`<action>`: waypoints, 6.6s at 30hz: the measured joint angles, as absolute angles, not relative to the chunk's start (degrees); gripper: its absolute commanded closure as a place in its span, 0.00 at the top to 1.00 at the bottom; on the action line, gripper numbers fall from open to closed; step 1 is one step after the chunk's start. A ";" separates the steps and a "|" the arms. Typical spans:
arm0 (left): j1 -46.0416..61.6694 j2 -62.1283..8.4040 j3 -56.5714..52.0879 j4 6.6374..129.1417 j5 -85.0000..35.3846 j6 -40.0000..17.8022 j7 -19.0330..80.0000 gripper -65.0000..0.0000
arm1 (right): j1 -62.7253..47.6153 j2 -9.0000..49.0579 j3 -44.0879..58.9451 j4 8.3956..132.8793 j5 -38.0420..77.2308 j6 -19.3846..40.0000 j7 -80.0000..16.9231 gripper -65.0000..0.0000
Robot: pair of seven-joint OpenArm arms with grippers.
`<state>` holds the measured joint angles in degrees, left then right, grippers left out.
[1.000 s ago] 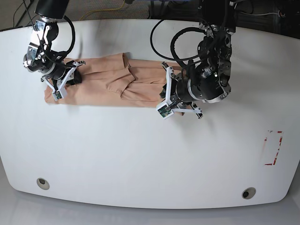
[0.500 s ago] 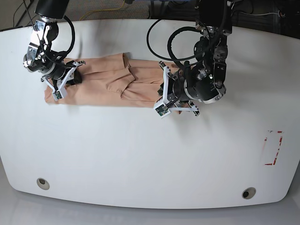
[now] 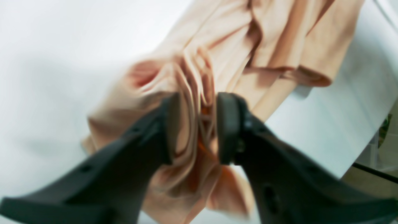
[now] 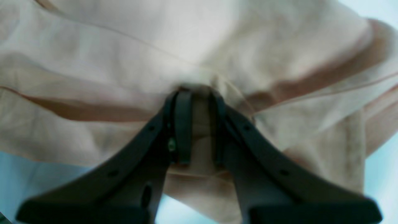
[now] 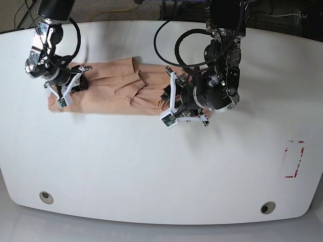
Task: Layout the t-shirt on the table in an organized manner, then fold the t-shirt properly
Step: 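Grasp the shirt end with the left gripper and fold it toward the middle, then grasp the opposite shirt end with the right gripper, then fold the held end with the right gripper over toward the left gripper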
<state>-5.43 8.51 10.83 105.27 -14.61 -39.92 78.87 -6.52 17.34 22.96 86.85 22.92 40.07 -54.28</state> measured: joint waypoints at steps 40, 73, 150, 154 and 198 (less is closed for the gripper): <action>0.01 -3.25 2.59 94.52 -14.59 -39.94 65.41 0.05 | -4.89 16.16 23.18 86.80 22.72 40.07 -55.72 0.15; -0.58 -6.20 0.69 87.79 -17.91 -40.23 58.96 0.06 | 9.61 12.51 53.04 94.04 27.90 40.07 -81.14 1.00; -3.07 -7.16 8.60 86.32 -16.51 -39.90 58.81 0.06 | 2.63 9.26 29.30 105.93 39.38 39.88 -81.14 0.07; -3.05 -6.28 9.13 86.30 -16.49 -39.90 58.65 0.06 | 1.85 7.99 24.93 110.72 40.88 39.92 -80.88 0.07; -3.68 0.14 9.17 85.58 -15.09 -39.92 60.62 0.07 | 0.45 -4.34 16.08 108.66 40.36 39.90 -81.25 0.07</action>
